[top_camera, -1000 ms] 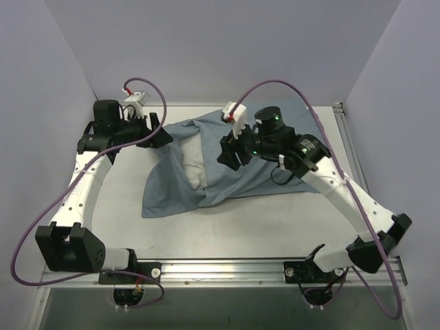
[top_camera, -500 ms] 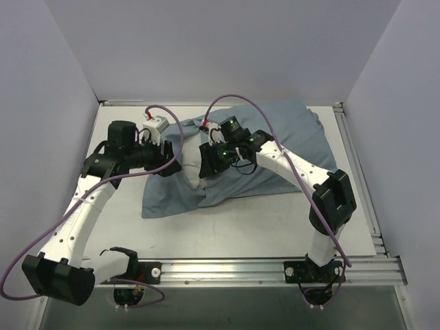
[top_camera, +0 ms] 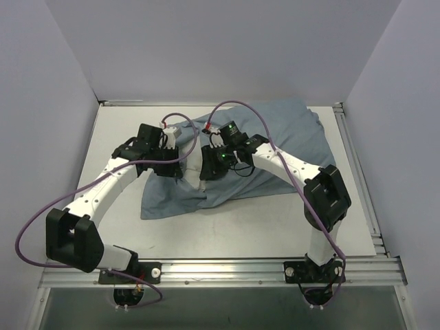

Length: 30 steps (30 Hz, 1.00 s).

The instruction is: Put the pillow into the pillowcase

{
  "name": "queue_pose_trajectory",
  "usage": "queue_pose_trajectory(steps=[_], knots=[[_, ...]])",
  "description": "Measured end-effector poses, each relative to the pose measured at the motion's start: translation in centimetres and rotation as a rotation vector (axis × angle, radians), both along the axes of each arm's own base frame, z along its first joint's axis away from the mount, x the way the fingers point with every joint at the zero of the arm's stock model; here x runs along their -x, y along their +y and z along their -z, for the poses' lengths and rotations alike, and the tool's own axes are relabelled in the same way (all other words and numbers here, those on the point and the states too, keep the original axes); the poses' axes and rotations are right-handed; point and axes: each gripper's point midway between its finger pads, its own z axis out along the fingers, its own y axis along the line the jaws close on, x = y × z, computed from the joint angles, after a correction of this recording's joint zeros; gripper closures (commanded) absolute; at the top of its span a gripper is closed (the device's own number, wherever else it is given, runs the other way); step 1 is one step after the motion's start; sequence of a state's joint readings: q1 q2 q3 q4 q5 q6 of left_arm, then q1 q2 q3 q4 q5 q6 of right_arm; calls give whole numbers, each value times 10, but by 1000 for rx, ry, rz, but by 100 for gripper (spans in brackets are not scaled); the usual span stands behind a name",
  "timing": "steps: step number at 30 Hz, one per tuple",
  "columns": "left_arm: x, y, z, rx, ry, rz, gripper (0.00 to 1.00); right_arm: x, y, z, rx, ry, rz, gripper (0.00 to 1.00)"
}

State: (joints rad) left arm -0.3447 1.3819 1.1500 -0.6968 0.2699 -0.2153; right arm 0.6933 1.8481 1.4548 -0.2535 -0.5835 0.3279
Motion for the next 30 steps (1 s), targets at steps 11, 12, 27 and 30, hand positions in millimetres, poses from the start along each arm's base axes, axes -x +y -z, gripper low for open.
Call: queue_pose_trajectory(steps=[11, 12, 27, 30], knots=[[38, -83, -119, 618, -42, 317, 100, -26, 18, 29, 47, 42, 85, 94], [41, -86, -133, 649, -65, 341, 100, -30, 20, 31, 50, 45, 99, 96], [36, -36, -84, 564, -57, 318, 6, -24, -45, -62, 76, -92, 134, 65], [26, -14, -81, 540, -79, 268, 11, -17, -61, -87, 110, -205, 120, 64]])
